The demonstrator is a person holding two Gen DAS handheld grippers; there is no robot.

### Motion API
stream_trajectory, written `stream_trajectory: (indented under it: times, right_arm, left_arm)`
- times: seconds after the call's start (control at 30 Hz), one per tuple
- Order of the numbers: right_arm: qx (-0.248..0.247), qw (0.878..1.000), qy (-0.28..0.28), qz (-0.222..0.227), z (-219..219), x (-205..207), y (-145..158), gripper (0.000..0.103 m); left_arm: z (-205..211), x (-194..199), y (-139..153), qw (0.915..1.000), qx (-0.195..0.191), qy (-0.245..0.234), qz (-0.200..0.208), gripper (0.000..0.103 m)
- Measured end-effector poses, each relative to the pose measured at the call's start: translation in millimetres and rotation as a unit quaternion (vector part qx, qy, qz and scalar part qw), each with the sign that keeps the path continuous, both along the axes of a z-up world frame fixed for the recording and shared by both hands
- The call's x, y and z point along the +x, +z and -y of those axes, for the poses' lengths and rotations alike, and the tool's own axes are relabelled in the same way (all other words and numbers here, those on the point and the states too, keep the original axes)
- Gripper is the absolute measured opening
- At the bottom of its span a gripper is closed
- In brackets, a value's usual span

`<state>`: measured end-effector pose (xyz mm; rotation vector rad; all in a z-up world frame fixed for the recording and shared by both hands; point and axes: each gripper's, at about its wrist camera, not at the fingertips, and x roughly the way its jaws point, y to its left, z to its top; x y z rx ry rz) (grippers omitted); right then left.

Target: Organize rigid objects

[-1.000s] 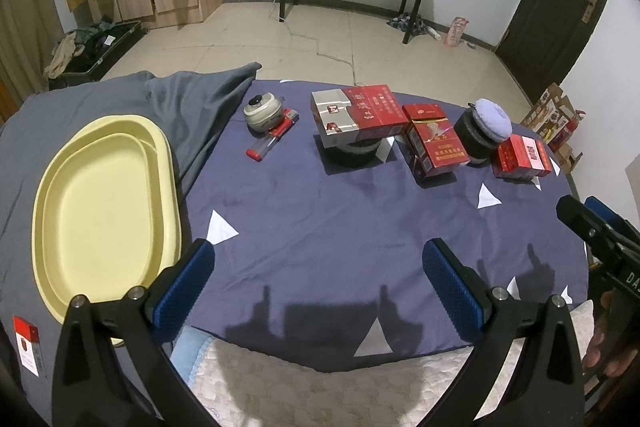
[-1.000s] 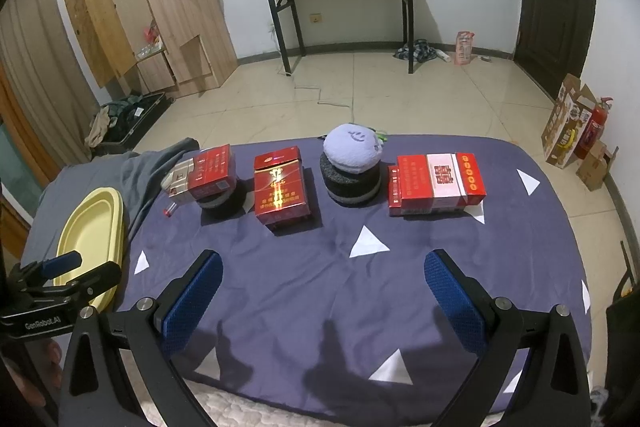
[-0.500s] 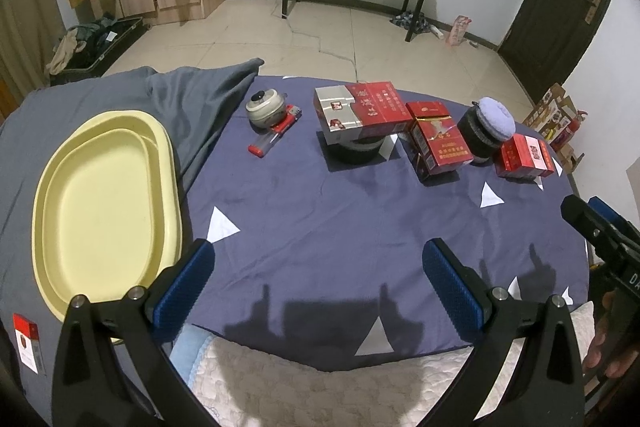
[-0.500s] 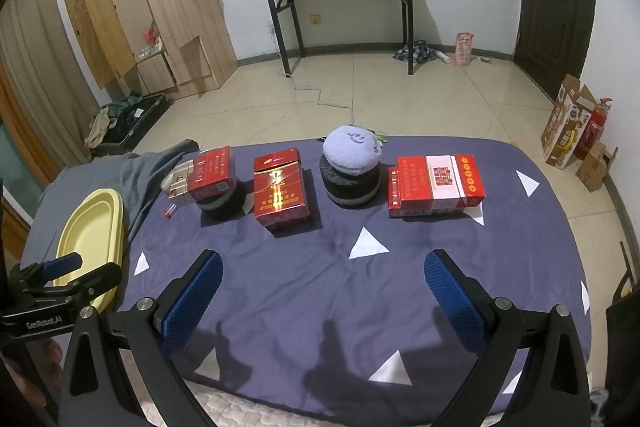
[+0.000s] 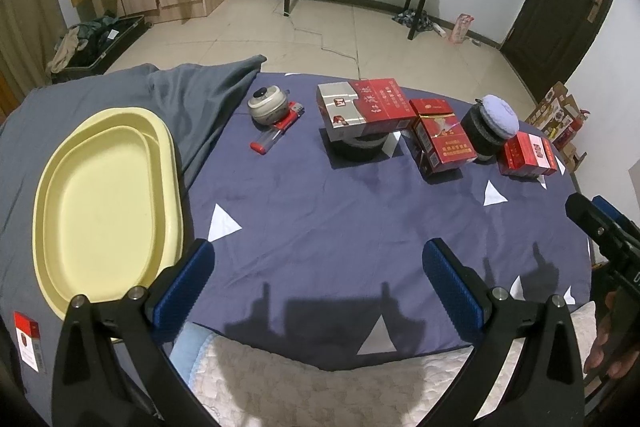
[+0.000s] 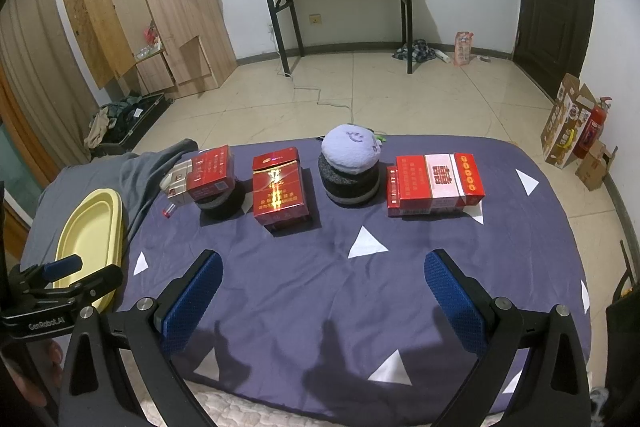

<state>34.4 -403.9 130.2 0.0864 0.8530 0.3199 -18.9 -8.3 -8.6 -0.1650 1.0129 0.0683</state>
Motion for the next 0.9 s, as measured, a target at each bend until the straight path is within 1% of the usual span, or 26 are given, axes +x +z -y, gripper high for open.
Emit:
stream_trajectory:
  times: [0.9]
  right_arm:
    - [-0.005,1.0,0.001,-0.002,-0.5,0.3,-0.6,0.103]
  left_arm:
    - [0.2,-0.2,-1.2,1.0,0.0,-0.002,-0.001,0.103]
